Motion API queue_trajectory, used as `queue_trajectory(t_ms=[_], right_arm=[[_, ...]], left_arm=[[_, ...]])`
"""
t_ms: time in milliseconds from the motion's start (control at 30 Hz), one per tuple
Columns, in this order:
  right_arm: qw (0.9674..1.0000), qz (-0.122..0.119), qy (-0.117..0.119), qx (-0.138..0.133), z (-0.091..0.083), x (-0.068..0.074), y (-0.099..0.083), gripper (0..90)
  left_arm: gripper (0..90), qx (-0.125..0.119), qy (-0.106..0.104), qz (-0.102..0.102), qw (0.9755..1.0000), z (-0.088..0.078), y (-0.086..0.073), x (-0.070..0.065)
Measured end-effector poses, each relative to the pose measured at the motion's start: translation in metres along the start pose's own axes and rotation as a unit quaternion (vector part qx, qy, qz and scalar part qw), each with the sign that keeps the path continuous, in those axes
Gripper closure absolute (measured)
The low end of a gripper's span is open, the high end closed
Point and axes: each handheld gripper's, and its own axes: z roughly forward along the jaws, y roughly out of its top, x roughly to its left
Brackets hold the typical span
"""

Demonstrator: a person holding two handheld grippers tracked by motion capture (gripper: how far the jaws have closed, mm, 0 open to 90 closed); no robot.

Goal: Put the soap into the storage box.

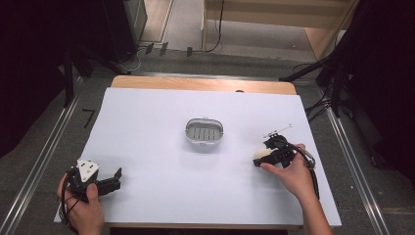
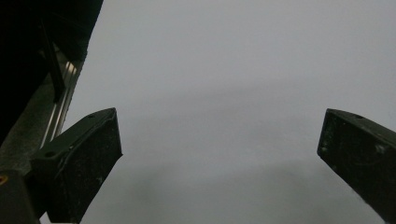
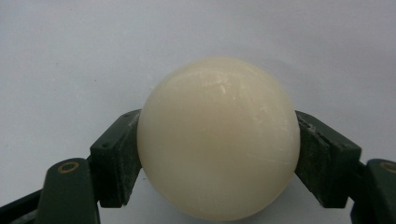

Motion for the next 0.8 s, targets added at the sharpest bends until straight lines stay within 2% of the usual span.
queue_trajectory(t_ms=[267, 567, 800], right_arm=[[1.0000, 0.001, 0.000, 0.003, -0.002, -0.003, 0.000, 24.7], [1.0000, -0.003, -0.002, -0.008, -0.010, 0.000, 0.006, 24.7], [0.9998, -0.010, 0.015, -0.004, -0.015, 0.004, 0.016, 24.8]], left_arm=[[0.1, 0.000, 0.000, -0.001, 1.0000, 0.000, 0.000, 0.000], [0.1, 0.000, -0.001, -0.003, 1.0000, 0.000, 0.000, 0.001], [0.1, 0.002, 0.001, -0.002, 1.0000, 0.000, 0.000, 0.000]])
